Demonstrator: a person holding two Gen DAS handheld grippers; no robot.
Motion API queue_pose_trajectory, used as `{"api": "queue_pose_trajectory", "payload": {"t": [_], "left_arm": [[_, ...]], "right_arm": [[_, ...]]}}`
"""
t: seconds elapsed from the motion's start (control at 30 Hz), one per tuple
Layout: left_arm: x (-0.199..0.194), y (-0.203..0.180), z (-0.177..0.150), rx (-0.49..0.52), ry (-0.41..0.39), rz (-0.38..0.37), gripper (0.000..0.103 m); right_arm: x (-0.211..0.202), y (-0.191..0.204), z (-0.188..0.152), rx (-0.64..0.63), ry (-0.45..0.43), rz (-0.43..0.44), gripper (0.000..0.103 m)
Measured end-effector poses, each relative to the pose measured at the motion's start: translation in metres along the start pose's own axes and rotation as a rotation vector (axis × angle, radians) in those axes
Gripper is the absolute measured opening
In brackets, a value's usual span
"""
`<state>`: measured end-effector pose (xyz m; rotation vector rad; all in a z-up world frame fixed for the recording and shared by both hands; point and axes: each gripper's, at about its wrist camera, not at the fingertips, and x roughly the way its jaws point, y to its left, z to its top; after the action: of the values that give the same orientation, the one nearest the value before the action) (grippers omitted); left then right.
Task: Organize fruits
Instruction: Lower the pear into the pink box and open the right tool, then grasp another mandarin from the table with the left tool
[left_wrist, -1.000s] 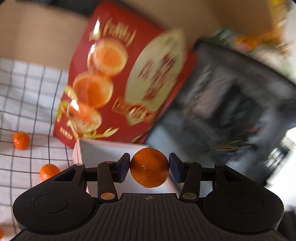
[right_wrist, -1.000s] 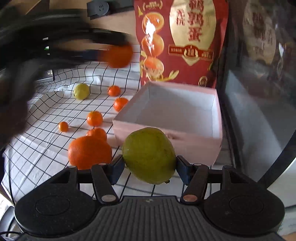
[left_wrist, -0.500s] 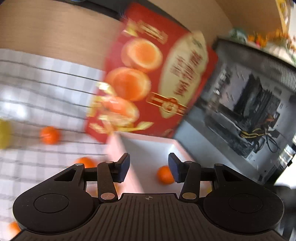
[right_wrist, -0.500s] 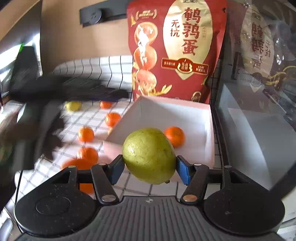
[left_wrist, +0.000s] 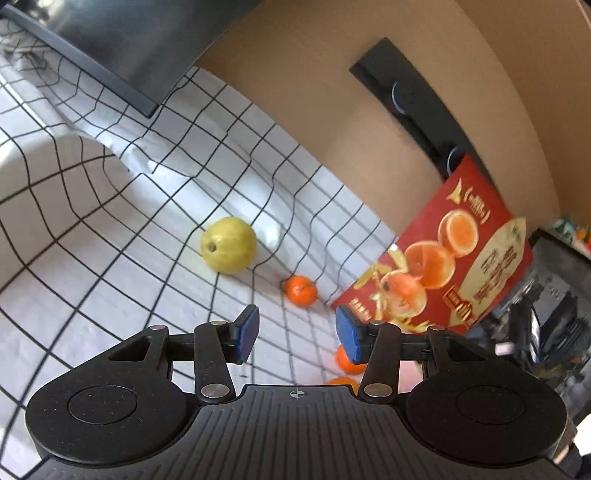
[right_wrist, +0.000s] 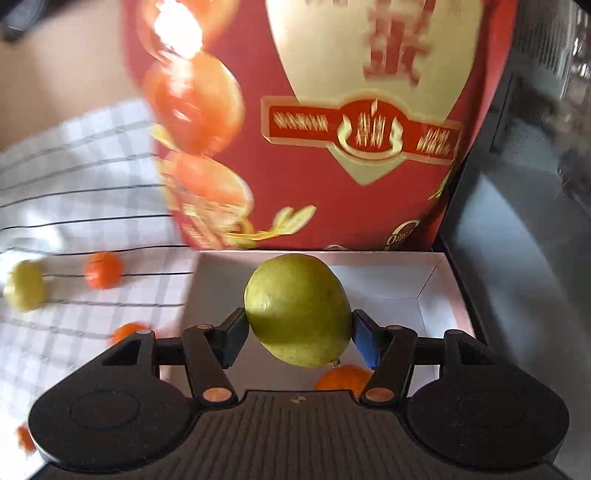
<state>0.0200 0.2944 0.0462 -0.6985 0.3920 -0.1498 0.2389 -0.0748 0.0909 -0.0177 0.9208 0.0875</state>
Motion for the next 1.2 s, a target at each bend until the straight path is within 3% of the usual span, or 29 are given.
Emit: {"api": "queue_pose_trajectory", "payload": {"t": [0.1, 0.2, 0.3, 0.4, 0.53, 0.63, 0.87, 1.0, 1.13, 1.2], "left_arm": [[0.006, -0.010, -0.007, 0.070, 0.050, 0.000, 0.051], [0.010, -0.021, -0.014, 0.141, 0.074, 0.002, 0.051], [0.013, -0.021, -0.020, 0.158, 0.091, 0.016, 0.051], [0.016, -0.015, -0.022, 0.140, 0.108, 0.036, 0.051], [0.018, -0.013, -0.024, 0.142, 0.120, 0.060, 0.051], [0.020, -0.015, -0.029, 0.161, 0.147, 0.069, 0.051], [0.011, -0.041, -0.052, 0.284, 0.184, 0.178, 0.051], [0.023, -0.046, -0.060, 0.324, 0.221, 0.250, 0.050], [0.019, -0.044, -0.058, 0.314, 0.192, 0.244, 0.033], [0.013, -0.046, -0.059, 0.292, 0.178, 0.218, 0.031]], "right_arm": [[0.030, -0.006, 0.002, 0.040, 0.068, -0.005, 0.061], [0.038, -0.020, 0.002, 0.110, 0.118, 0.051, 0.062], [0.011, -0.032, 0.004, 0.130, 0.062, 0.085, 0.062], [-0.036, -0.031, -0.006, 0.049, -0.045, 0.097, 0.075], [-0.099, -0.030, -0.051, -0.110, -0.166, 0.107, 0.080], [-0.127, -0.040, -0.091, -0.145, -0.242, 0.112, 0.082], [-0.137, -0.054, -0.169, -0.267, -0.268, 0.152, 0.082], [-0.135, -0.048, -0.186, -0.293, -0.273, 0.194, 0.082], [-0.142, -0.039, -0.193, -0.284, -0.304, 0.248, 0.082], [-0.146, -0.036, -0.193, -0.280, -0.307, 0.287, 0.082]]}}
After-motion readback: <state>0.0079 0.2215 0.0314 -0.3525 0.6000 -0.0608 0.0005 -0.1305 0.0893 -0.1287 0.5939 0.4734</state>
